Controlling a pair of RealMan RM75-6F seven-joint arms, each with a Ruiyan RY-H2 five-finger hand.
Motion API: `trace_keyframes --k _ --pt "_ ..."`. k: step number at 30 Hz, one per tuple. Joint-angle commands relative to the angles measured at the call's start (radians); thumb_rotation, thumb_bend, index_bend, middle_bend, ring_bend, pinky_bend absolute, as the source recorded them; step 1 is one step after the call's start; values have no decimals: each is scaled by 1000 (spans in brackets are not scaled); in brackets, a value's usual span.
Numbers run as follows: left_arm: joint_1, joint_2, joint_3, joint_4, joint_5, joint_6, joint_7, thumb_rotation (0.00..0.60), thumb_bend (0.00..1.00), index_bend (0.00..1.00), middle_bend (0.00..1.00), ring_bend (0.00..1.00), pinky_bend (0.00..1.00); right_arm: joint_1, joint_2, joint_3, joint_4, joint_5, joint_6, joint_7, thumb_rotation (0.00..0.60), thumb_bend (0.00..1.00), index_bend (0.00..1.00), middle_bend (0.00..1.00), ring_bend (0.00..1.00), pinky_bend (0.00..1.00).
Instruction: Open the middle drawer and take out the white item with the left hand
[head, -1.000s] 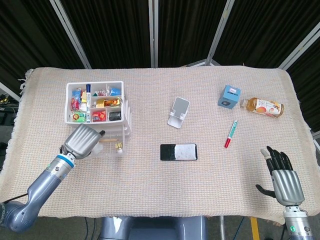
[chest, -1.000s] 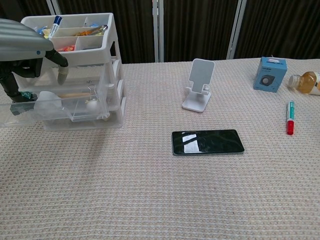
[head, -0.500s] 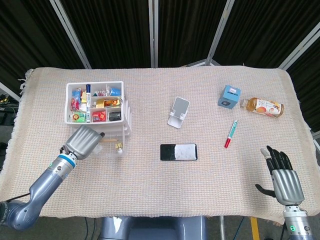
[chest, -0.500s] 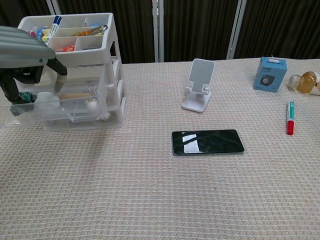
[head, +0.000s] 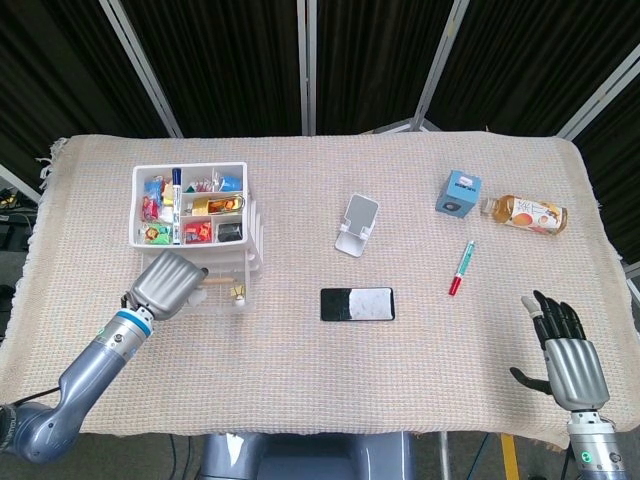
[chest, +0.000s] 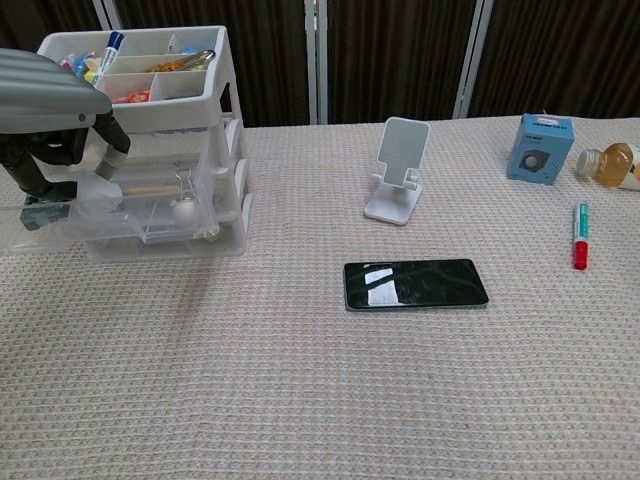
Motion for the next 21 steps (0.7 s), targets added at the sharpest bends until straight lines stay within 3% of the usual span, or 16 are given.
trace_keyframes --k 1,6,11,21 --pt "7 5 3 0 17 7 -17 600 451 559 1000 959 825 0 1 0 -1 -1 0 0 600 0 0 0 0 0" --pt "21 23 -3 -15 50 25 -52 600 451 564 1000 959 824 0 2 0 -2 0 -1 2 600 0 0 0 0 0" --pt "68 114 -14 -94 161 89 -128 600 451 564 1000 959 825 0 5 -1 -3 0 -2 1 600 0 0 0 0 0" --pt "212 198 34 -139 408 209 -267 600 451 563 1000 959 824 -1 5 -5 -7 -4 -1 -6 600 0 0 0 0 0"
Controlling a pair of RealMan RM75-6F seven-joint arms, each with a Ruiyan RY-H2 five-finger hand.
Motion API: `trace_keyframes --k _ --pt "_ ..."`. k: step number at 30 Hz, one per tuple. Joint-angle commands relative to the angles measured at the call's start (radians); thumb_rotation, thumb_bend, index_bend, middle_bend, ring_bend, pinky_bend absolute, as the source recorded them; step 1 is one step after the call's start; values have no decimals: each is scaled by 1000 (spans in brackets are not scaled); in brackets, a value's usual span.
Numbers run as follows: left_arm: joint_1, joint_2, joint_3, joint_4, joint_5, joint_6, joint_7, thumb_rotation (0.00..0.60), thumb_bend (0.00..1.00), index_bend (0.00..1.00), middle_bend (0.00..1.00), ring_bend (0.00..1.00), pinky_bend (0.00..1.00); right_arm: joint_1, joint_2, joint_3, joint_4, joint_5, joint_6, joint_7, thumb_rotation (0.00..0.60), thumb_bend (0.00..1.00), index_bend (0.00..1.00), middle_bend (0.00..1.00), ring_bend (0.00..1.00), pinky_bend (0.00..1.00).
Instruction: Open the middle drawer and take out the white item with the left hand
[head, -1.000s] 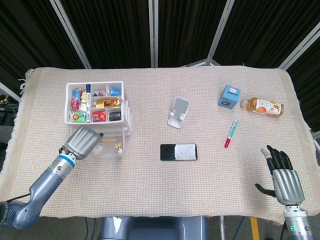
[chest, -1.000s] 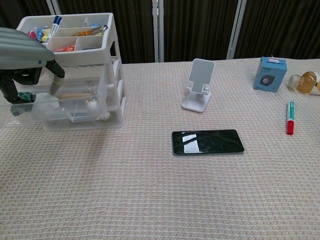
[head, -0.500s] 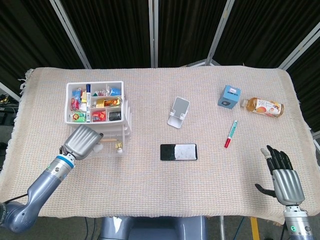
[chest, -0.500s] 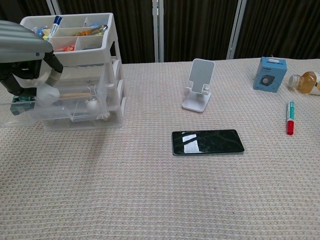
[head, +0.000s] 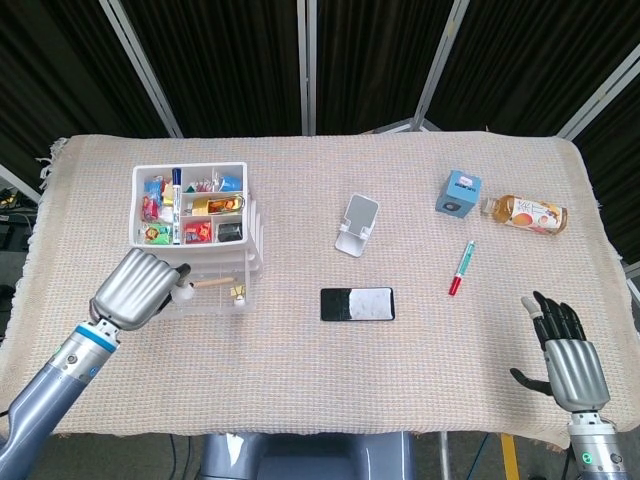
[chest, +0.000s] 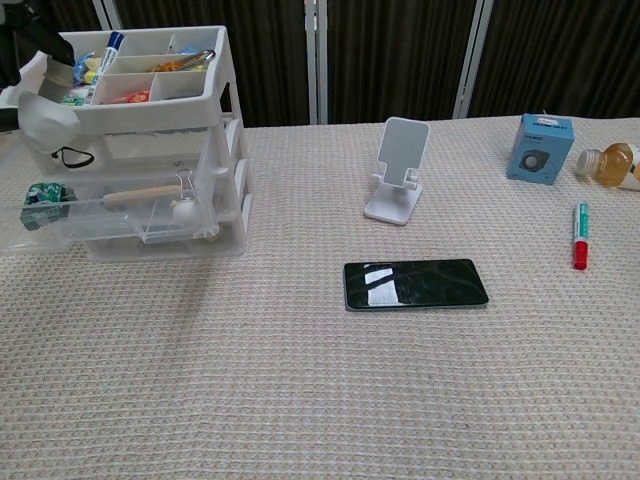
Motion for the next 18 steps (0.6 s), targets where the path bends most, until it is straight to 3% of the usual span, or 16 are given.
trace_keyframes --k 1,10,18 --pt "71 24 29 -2 103 61 -71 600 451 563 1000 959 824 0 -1 -1 -1 -1 -1 -3 600 0 0 0 0 0" --pt "166 -7 90 96 304 92 -213 600 449 560 1000 959 824 1 -10 -4 -1 -1 -5 -25 600 0 0 0 0 0" --pt "182 -75 93 152 336 35 -184 600 443 522 1000 959 824 3 -15 -3 -1 0 -7 -34 600 0 0 0 0 0"
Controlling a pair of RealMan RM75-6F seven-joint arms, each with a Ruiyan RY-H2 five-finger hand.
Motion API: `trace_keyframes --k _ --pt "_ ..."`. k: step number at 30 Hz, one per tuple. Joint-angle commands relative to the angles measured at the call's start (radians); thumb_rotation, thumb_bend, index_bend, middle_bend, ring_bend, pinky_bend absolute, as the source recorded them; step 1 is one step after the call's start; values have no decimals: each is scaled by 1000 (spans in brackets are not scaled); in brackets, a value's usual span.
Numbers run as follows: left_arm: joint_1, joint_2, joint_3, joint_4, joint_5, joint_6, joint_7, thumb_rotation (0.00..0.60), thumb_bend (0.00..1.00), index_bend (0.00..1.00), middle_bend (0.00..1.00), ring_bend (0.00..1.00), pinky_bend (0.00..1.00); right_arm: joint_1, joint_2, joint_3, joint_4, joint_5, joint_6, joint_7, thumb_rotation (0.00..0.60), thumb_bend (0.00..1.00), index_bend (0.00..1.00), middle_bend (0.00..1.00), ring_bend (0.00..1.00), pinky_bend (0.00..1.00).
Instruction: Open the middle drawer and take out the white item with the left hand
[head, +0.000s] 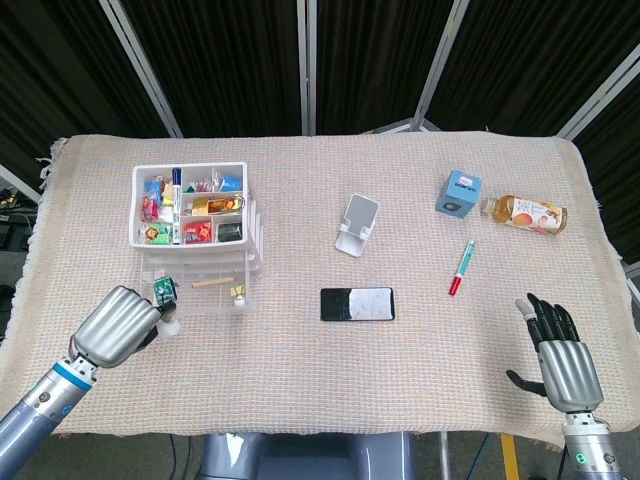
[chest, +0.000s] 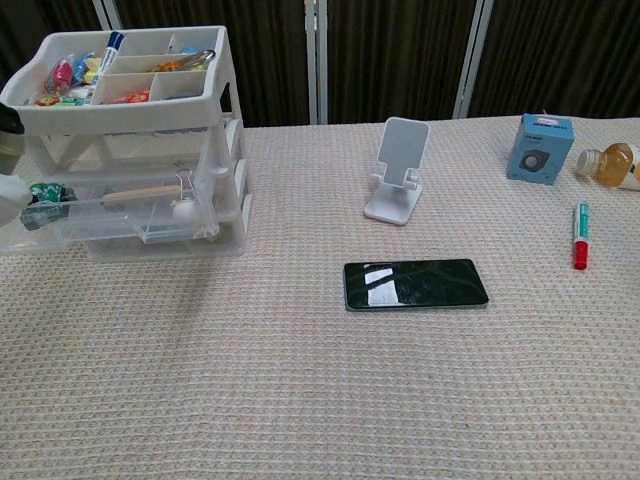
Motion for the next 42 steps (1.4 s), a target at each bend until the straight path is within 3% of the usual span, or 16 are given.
trace_keyframes --k 1,12,16,21,25,27,32,37,40,42 --pt "5 -34 -7 13 0 -25 21 600 441 515 1000 959 824 0 1 1 -1 0 0 1 600 0 0 0 0 0" --pt "5 -84 -23 17 -25 -76 110 600 412 413 1000 959 823 0 8 1 -1 0 -1 14 600 0 0 0 0 0" --pt "13 -100 -31 19 -49 -80 131 600 339 326 1000 957 819 0 9 0 -3 -1 -1 15 600 0 0 0 0 0" --pt "28 -107 -37 26 -61 -64 138 600 322 294 1000 952 814 0 9 1 -3 0 -1 12 600 0 0 0 0 0" --pt "50 -117 -39 32 -52 -31 109 600 240 281 974 915 769 -1 9 1 -4 0 1 11 600 0 0 0 0 0" --pt "77 -128 -39 44 -32 18 83 600 207 252 891 844 710 -1 9 1 -4 -1 3 10 600 0 0 0 0 0" --pt "161 -173 -29 99 34 165 15 600 179 116 534 556 480 0 8 2 0 2 1 7 600 0 0 0 0 0" --pt "239 -223 -4 181 112 280 -63 600 175 15 261 332 316 -1 6 0 -1 -2 2 2 600 0 0 0 0 0" --pt "277 -238 2 209 130 333 -75 600 169 0 72 154 173 -1 4 -1 -1 -3 3 -1 600 0 0 0 0 0" --pt "301 -249 7 224 136 364 -90 600 160 0 7 45 66 -1 4 -1 1 -4 4 -2 600 0 0 0 0 0"
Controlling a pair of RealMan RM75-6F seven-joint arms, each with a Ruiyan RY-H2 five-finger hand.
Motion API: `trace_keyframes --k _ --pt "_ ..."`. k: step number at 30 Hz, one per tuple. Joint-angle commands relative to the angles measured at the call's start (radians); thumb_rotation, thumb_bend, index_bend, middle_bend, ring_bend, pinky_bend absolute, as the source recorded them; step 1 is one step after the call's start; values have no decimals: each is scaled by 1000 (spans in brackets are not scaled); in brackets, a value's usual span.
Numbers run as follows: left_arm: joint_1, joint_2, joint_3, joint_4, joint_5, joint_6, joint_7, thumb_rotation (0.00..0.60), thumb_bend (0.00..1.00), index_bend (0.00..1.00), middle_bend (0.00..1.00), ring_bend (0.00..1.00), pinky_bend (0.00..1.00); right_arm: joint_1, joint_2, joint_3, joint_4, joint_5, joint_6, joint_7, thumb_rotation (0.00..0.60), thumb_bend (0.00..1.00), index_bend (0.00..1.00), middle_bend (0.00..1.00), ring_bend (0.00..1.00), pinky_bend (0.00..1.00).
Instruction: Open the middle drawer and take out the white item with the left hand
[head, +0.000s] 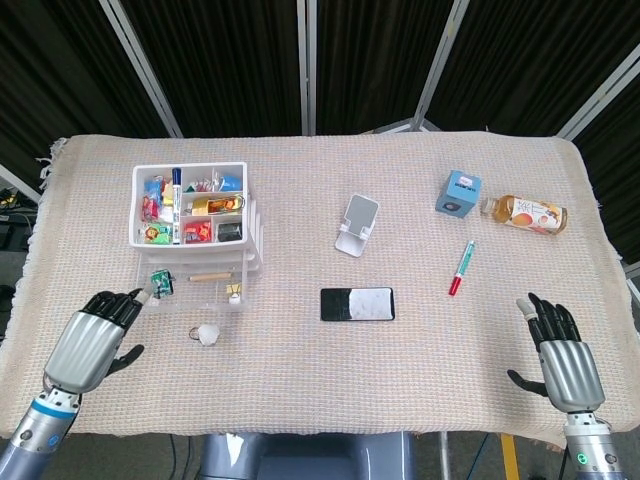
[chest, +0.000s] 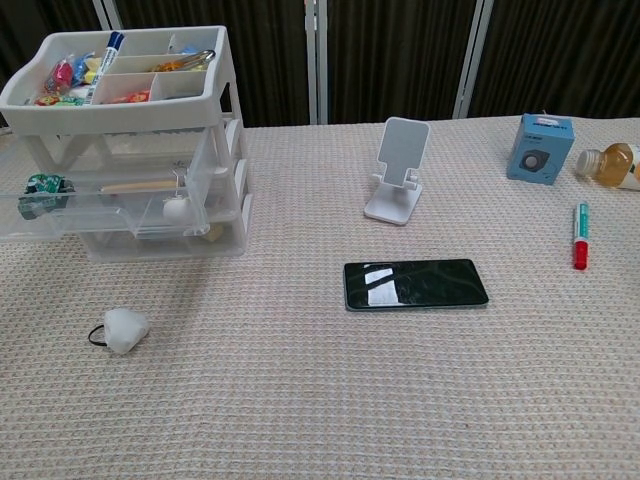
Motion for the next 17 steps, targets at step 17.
trace_keyframes --k 17 --pt "193 -98 -19 150 -148 139 -161 600 88 0 0 0 0 1 -32 6 55 -79 75 -38 600 0 0 0 0 0"
